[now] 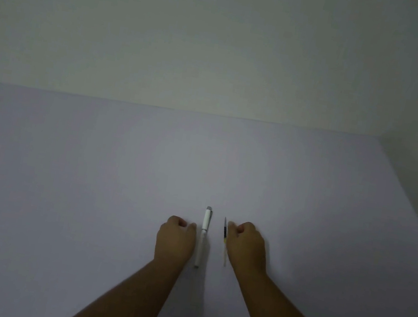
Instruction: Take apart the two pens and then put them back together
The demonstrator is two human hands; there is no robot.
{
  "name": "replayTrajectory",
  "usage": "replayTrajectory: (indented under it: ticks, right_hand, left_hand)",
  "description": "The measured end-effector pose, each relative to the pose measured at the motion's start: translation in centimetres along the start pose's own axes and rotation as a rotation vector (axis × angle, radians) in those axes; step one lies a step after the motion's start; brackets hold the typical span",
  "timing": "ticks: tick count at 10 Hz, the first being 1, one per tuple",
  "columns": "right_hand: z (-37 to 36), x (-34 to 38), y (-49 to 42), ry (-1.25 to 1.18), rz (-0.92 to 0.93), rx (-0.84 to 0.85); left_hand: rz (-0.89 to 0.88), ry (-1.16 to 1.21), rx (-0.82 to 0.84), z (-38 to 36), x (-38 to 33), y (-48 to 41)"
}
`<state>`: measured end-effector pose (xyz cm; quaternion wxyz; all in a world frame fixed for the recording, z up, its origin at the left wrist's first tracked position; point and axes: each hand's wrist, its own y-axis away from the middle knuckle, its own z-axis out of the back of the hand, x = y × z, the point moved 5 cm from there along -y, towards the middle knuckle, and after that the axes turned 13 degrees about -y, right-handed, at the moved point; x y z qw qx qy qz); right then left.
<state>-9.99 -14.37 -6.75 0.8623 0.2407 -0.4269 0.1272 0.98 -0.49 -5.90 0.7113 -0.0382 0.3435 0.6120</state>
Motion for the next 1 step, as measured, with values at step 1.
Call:
replayTrajectory:
  ticks: [1]
  right_hand:
    - [1.94, 1.77, -0.59, -0.040, 0.078, -0.099]
  left_hand:
    - [-0.097, -0.059, -0.124, 2.54, -1.71, -0.21]
